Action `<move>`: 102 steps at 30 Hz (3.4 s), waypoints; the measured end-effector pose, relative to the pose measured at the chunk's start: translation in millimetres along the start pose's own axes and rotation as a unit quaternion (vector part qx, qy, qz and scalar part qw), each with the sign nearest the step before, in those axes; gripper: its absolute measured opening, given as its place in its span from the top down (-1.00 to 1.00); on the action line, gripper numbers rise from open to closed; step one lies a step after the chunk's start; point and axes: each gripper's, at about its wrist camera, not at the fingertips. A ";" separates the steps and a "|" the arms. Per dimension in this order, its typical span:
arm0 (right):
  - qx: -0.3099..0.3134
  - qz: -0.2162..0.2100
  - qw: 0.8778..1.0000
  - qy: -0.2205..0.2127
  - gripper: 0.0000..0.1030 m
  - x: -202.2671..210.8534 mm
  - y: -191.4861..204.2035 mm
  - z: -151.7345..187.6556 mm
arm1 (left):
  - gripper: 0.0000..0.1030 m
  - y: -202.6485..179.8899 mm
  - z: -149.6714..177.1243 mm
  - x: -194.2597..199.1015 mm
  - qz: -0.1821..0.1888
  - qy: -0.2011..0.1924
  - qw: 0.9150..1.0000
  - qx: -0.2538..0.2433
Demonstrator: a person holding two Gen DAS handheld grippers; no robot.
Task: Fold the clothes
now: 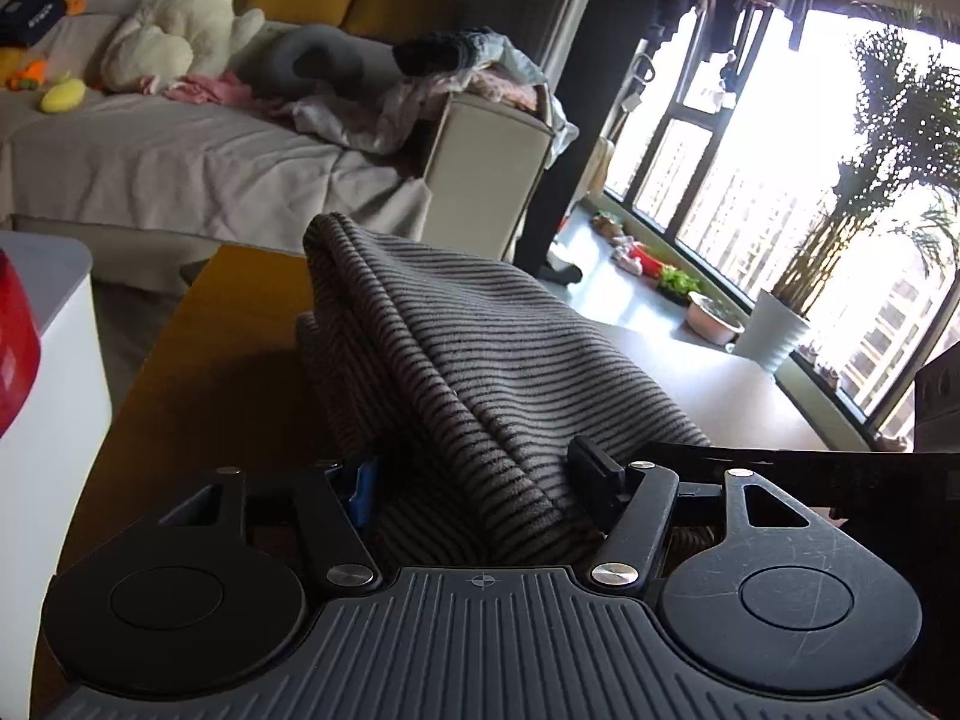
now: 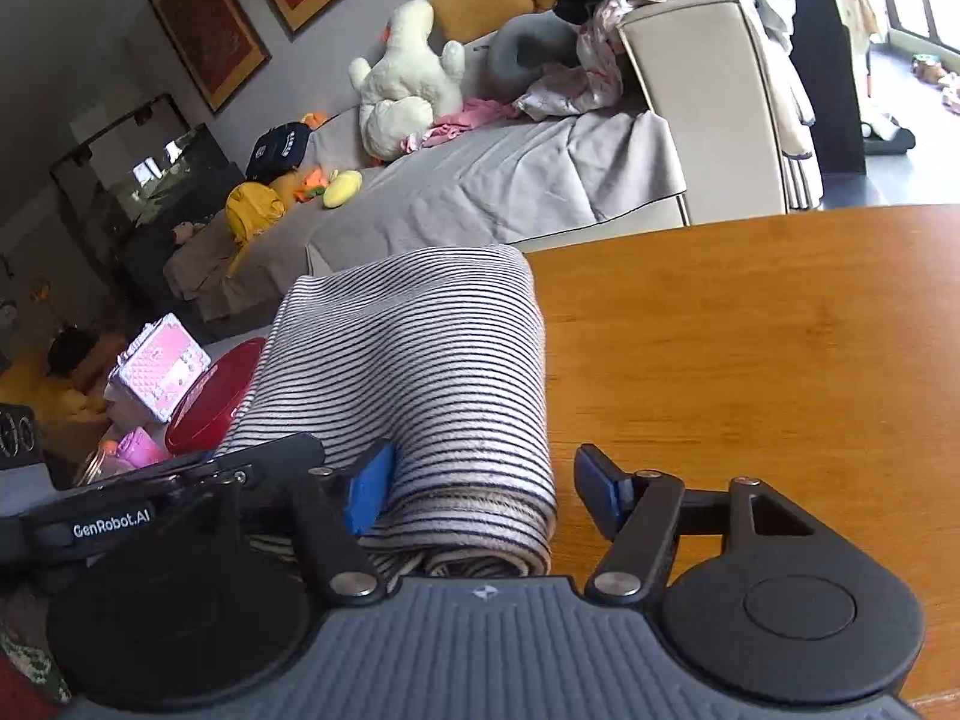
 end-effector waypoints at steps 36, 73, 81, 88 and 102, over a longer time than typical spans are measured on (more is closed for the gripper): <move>0.149 0.184 0.972 -0.004 -1.00 66.8 -24.2 67.3 | -1.00 -114.7 82.2 23.2 -0.248 0.019 0.968 -0.022; 0.149 0.187 0.971 -0.005 -1.00 66.0 -25.4 66.8 | -1.00 -107.8 68.3 11.0 -0.270 0.015 0.963 -0.001; 0.149 0.187 0.971 -0.005 -1.00 65.9 -25.6 66.9 | -1.00 -108.0 68.4 11.2 -0.270 0.015 0.963 -0.001; 0.149 0.187 0.971 -0.005 -1.00 65.8 -25.8 66.9 | -1.00 -108.1 68.5 11.2 -0.270 0.015 0.963 -0.001; 0.149 0.187 0.971 -0.005 -1.00 65.8 -25.8 66.8 | -1.00 -108.0 68.5 11.3 -0.270 0.015 0.963 -0.001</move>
Point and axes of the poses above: each gripper's, at about its wrist camera, not at the fingertips, and x roughly against the way its jaws point, y to its left, z to its underside, and after that the axes turned 1 degree about -z, right-handed
